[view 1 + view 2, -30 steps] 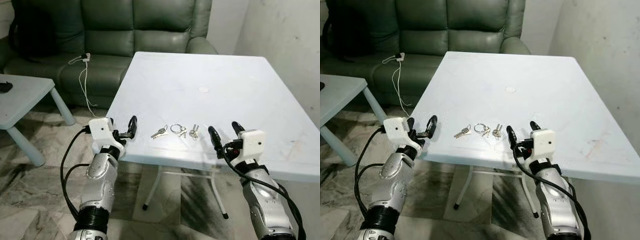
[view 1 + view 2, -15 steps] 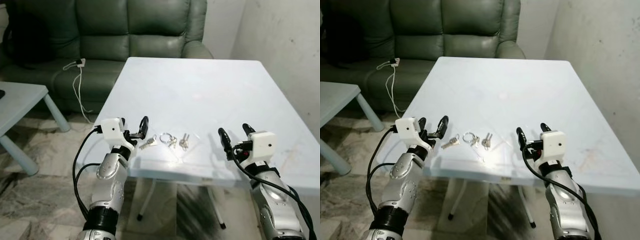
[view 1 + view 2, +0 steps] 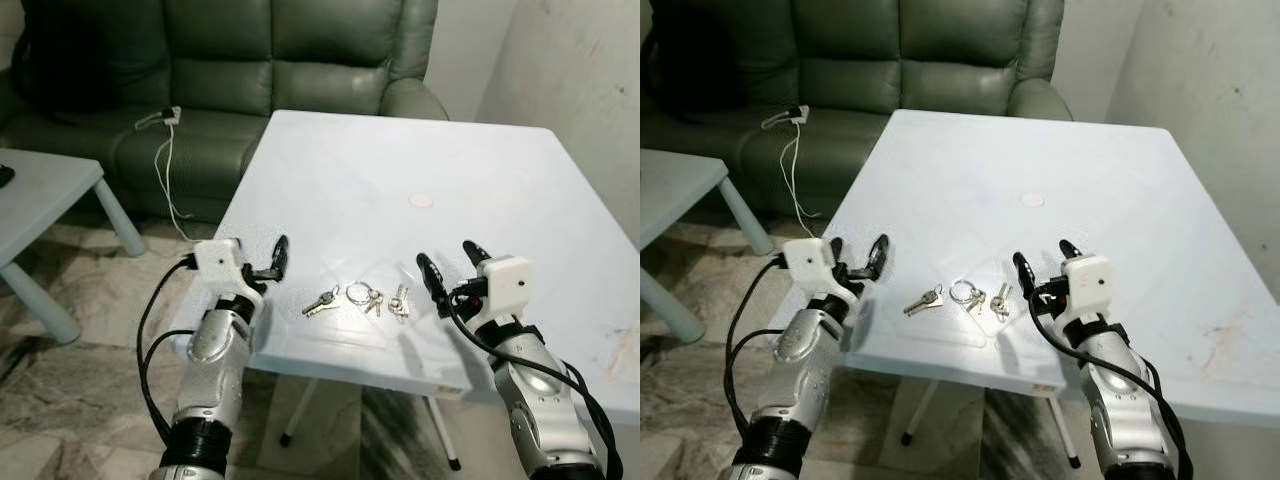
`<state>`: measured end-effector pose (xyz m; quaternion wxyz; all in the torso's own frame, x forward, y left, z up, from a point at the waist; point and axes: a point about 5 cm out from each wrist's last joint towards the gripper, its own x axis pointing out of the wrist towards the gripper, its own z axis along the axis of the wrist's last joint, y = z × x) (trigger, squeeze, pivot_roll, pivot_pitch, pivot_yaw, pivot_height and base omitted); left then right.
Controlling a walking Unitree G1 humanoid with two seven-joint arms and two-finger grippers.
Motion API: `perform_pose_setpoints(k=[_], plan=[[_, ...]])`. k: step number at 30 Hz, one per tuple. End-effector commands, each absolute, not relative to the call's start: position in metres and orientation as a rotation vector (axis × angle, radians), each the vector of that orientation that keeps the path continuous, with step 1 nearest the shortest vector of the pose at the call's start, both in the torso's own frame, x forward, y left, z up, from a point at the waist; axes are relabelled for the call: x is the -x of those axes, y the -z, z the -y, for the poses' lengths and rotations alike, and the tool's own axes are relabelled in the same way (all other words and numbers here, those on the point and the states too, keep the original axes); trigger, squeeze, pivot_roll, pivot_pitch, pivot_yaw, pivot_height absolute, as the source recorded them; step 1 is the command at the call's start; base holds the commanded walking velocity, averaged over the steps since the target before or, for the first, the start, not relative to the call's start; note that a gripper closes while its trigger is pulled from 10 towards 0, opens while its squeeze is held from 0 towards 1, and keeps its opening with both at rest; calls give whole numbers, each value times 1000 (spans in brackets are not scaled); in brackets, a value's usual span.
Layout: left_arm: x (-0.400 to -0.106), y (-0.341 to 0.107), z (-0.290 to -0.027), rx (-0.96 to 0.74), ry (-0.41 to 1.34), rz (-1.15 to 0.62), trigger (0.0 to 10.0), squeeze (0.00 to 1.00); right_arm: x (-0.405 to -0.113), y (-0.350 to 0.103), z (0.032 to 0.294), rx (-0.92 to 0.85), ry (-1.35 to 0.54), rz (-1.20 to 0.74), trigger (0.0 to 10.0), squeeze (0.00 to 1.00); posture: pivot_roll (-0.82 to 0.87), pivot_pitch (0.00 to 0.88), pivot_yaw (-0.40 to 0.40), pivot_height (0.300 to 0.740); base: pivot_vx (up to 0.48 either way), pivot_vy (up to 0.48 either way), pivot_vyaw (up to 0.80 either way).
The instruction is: Hang keys on a hook
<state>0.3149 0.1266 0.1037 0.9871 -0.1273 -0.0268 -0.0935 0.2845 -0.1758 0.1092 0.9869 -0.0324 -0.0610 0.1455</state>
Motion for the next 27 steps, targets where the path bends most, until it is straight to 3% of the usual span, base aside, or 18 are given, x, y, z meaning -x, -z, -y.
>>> perform_pose_setpoints(k=[1,10,27], plan=[[-313,-109,-121,228,217,71,10000,0,-287,-110,180,85,-306,108,10000,0,-36,0,-43,740,0,0,0],[-302,-108,-104,185,295,69,10000,0,-288,-111,189,128,-399,72,10000,0,-34,0,-44,740,0,0,0],[-280,-102,-87,160,383,46,10000,0,-281,-103,178,151,-605,-15,10000,0,-22,0,-54,740,0,0,0]])
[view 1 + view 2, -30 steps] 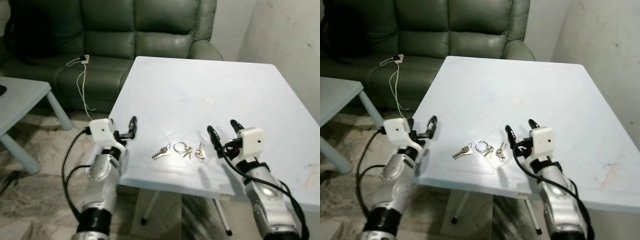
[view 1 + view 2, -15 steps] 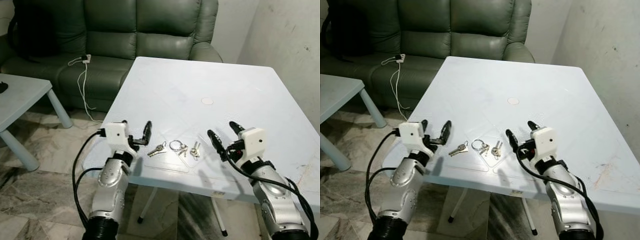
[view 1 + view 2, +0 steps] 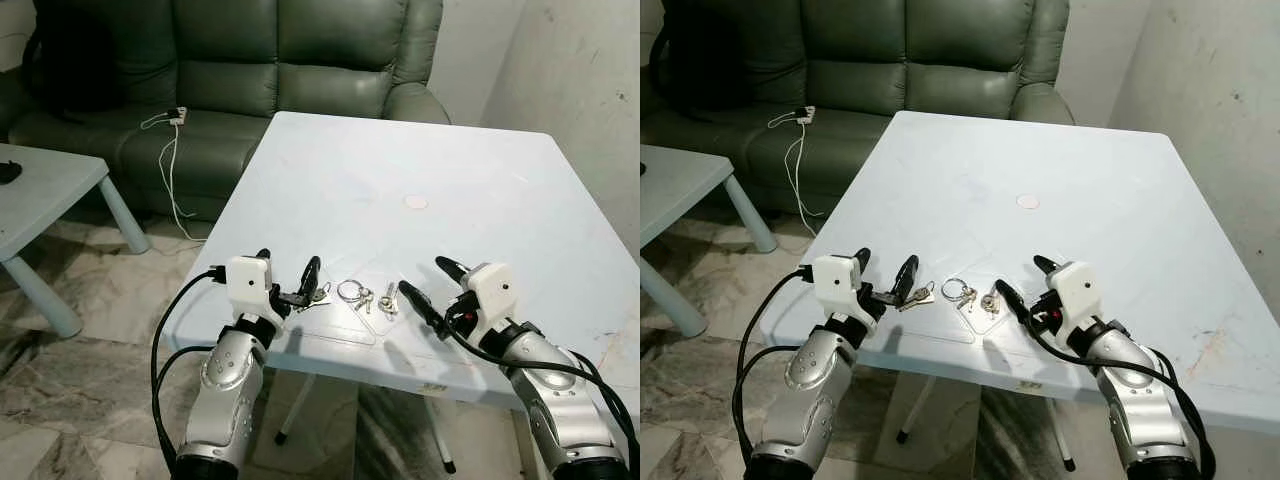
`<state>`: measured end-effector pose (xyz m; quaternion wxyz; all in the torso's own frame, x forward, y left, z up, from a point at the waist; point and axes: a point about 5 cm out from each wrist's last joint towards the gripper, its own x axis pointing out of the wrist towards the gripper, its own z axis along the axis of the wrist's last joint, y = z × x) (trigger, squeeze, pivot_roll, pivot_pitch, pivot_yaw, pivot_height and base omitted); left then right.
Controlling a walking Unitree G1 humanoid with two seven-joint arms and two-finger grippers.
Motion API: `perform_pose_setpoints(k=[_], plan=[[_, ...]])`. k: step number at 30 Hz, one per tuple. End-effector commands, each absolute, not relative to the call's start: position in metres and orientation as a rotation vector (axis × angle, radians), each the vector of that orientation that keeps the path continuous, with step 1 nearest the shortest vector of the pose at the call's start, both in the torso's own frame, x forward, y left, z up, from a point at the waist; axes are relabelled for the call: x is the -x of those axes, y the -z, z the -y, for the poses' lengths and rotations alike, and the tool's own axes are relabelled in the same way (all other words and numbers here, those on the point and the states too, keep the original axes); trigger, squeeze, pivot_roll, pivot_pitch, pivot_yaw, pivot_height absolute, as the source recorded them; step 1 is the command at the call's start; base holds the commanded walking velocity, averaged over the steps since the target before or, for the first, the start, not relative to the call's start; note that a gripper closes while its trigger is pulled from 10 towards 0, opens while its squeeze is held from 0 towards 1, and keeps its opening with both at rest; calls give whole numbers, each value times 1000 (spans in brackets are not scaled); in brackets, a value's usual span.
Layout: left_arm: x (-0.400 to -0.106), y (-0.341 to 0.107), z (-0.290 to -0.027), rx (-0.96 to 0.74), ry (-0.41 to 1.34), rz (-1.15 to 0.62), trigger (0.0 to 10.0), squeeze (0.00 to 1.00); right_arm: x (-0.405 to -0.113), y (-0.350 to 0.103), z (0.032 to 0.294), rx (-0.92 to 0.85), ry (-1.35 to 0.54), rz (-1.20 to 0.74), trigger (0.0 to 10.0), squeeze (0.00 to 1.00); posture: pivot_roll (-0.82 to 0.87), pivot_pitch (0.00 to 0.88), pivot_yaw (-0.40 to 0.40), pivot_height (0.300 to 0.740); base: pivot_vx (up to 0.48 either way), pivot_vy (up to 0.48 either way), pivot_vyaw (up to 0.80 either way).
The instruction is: Hang keys on a hook
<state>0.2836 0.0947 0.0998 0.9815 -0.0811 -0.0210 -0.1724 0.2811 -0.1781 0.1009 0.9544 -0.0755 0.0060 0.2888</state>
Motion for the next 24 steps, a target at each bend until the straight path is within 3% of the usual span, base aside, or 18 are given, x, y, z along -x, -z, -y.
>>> perform_pose_setpoints(k=[1,24], plan=[[-280,-102,-87,160,383,46,10000,0,-281,-103,178,151,-605,-15,10000,0,-22,0,-54,740,0,0,0],[-265,-102,-73,134,482,37,10000,0,-273,-84,137,-3,-676,-126,10000,0,-13,3,-64,740,0,0,0]])
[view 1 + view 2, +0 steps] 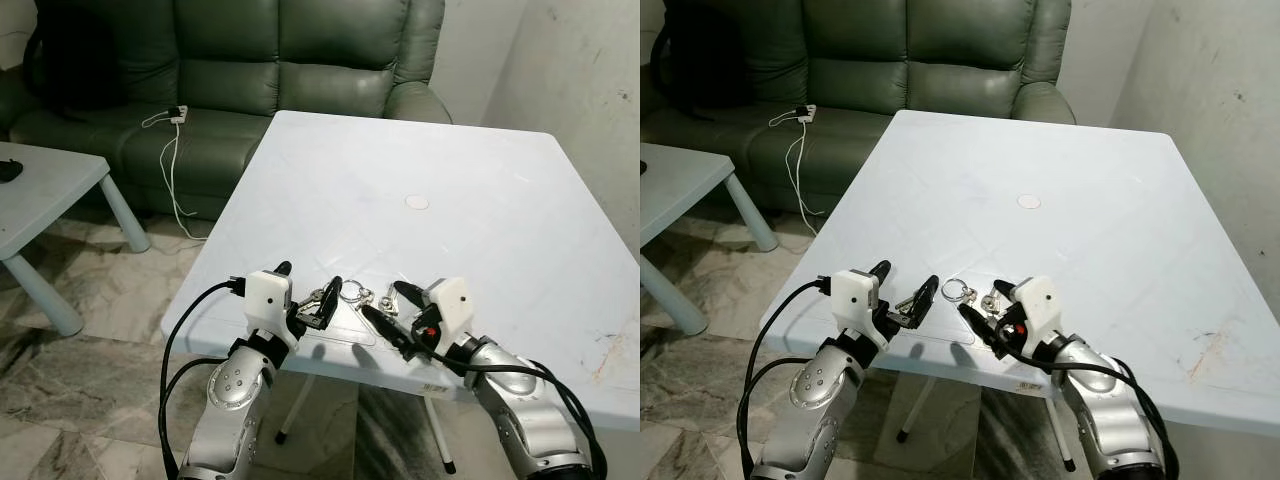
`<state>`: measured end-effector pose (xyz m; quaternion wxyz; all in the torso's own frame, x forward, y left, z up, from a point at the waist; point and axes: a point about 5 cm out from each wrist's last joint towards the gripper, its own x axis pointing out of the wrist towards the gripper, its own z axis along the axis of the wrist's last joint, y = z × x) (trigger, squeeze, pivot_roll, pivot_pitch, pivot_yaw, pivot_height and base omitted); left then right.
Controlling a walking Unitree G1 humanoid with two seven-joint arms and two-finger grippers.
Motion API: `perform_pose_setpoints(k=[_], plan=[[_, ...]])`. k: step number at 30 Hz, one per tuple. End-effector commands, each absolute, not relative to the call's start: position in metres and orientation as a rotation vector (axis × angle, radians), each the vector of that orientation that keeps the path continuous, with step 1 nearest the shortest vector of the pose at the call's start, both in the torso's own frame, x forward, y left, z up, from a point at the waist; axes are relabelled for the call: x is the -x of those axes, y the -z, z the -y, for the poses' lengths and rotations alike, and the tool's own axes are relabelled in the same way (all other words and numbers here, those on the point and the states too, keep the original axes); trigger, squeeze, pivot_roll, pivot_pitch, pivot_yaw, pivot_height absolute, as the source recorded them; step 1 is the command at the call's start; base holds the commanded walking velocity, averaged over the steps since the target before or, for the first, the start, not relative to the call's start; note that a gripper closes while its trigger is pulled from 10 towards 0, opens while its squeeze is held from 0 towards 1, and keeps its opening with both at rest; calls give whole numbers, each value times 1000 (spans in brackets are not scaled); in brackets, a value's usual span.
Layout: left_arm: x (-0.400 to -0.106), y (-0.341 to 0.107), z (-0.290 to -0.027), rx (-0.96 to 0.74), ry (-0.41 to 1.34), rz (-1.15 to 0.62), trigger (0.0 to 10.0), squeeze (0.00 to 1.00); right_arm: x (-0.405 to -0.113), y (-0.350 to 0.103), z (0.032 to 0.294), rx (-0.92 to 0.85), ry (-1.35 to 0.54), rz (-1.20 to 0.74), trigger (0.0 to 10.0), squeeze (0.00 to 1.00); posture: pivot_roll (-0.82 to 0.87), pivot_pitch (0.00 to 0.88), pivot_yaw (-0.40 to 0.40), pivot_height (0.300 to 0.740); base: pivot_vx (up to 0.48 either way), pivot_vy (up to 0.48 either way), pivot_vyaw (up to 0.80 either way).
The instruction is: Hang keys on a hook
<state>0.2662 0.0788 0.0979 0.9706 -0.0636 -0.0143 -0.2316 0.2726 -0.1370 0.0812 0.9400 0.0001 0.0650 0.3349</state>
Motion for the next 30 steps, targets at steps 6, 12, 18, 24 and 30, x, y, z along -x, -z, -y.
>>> perform_pose_setpoints(k=[6,12,18,24,30], plan=[[-264,-102,-72,142,477,33,10000,0,-274,-82,130,-8,-665,-134,10000,0,-9,9,-70,740,0,0,0],[-260,-101,-71,150,470,26,10000,0,-277,-80,131,10,-599,-144,10000,0,-5,17,-72,740,0,0,0],[-258,-99,-72,153,469,18,10000,0,-276,-74,138,48,-567,-176,10000,0,-4,18,-74,740,0,0,0],[-258,-100,-72,153,470,18,10000,0,-272,-68,150,99,-571,-209,6863,0,-8,17,-72,740,0,0,0],[-258,-100,-71,154,473,15,10000,0,-271,-69,159,121,-562,-211,902,0,-13,13,-70,740,0,0,0]])
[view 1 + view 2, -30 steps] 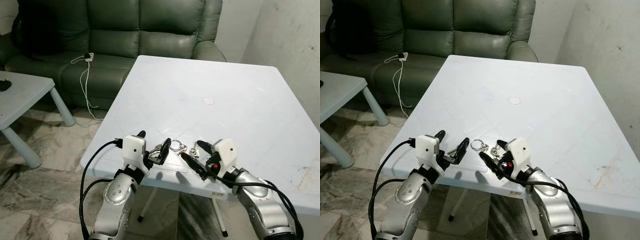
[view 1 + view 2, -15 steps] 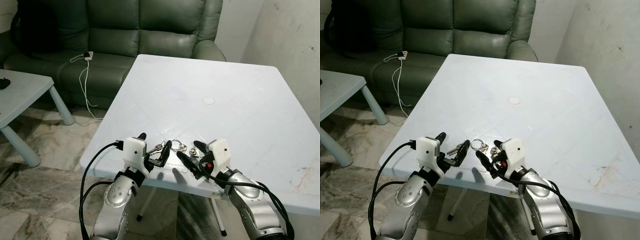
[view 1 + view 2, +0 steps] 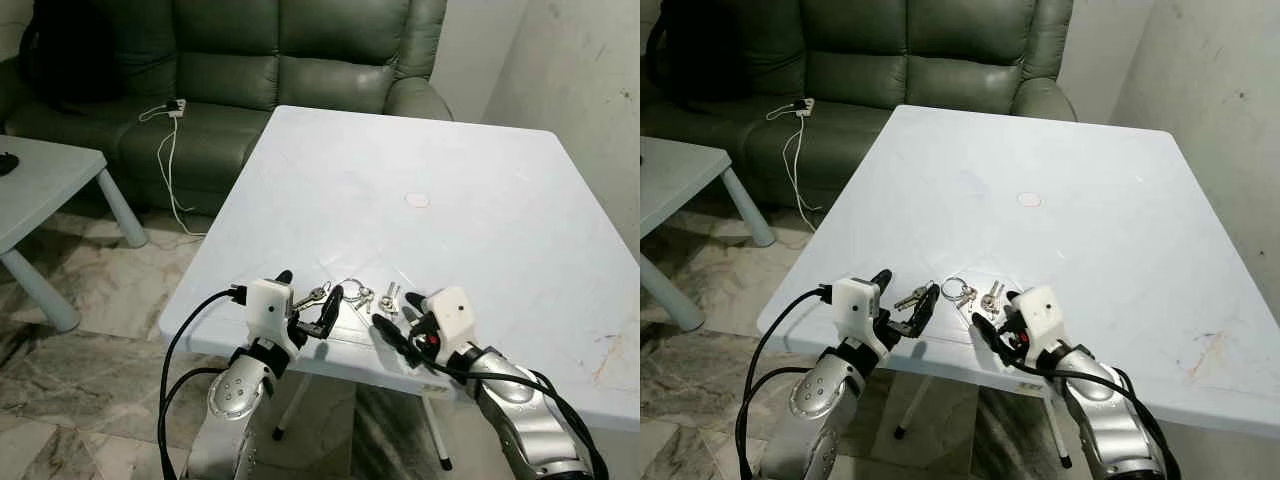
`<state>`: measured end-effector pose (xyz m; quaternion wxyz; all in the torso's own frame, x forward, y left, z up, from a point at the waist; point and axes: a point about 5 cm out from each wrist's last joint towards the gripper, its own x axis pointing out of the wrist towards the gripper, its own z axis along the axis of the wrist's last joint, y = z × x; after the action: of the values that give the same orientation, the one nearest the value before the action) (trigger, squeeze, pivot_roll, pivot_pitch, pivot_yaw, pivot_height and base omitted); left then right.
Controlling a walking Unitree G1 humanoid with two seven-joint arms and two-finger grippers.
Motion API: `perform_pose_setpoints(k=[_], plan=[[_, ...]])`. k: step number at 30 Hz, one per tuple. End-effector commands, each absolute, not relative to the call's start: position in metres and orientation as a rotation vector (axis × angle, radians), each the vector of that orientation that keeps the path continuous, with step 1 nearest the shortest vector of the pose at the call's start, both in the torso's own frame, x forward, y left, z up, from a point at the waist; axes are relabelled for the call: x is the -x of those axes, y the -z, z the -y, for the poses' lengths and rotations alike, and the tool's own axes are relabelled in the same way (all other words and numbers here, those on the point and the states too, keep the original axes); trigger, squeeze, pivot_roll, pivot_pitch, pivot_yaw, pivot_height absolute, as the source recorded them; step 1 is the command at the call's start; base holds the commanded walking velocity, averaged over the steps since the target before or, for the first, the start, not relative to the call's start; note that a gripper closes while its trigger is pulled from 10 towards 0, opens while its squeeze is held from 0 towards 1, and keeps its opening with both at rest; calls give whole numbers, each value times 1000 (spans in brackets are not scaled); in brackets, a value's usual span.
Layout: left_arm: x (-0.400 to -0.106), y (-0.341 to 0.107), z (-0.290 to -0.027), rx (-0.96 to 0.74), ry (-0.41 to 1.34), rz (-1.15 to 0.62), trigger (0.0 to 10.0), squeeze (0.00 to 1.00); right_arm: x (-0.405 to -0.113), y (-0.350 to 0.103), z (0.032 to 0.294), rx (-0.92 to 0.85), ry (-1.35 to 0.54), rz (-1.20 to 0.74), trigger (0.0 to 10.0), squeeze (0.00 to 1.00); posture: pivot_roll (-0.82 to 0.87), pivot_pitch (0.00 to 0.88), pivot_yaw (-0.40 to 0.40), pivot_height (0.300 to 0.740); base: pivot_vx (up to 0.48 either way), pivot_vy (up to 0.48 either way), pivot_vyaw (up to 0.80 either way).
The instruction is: Hang keys on a hook
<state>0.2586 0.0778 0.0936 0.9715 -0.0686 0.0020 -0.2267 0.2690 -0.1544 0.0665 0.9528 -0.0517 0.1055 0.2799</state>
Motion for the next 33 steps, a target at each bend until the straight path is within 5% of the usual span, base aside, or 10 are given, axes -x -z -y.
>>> perform_pose_setpoints(k=[1,3,4,16,18,23,27,30,31,33], plan=[[-258,-100,-71,154,473,15,10000,0,-270,-69,159,116,-568,-207,0,0,-13,12,-70,740,0,0,0],[-258,-100,-71,155,474,15,10000,0,-270,-70,160,126,-570,-207,2745,0,-13,11,-69,740,0,0,0],[-258,-100,-70,155,474,15,10000,0,-270,-69,160,129,-565,-214,10000,0,-13,10,-71,740,0,0,0],[-258,-101,-71,155,470,14,10000,0,-270,-73,145,70,-595,-188,9333,0,-5,4,-70,740,0,0,0],[-258,-101,-71,155,469,14,10000,0,-271,-73,143,69,-572,-190,3294,0,-5,8,-69,740,0,0,0],[-257,-101,-71,154,469,13,10000,0,-272,-73,140,74,-546,-199,0,0,-4,12,-68,740,0,0,0],[-257,-101,-71,155,467,11,10000,0,-273,-73,140,84,-520,-212,0,0,-4,16,-69,740,0,0,0],[-257,-101,-71,155,465,10,10000,0,-274,-72,141,96,-500,-229,4196,0,-3,20,-70,740,0,0,0],[-257,-101,-72,155,464,10,10000,0,-274,-72,141,99,-500,-230,8627,0,-3,20,-70,740,0,0,0],[-257,-100,-72,156,461,10,10000,0,-275,-72,140,102,-495,-232,8471,0,-3,20,-70,740,0,0,0]])
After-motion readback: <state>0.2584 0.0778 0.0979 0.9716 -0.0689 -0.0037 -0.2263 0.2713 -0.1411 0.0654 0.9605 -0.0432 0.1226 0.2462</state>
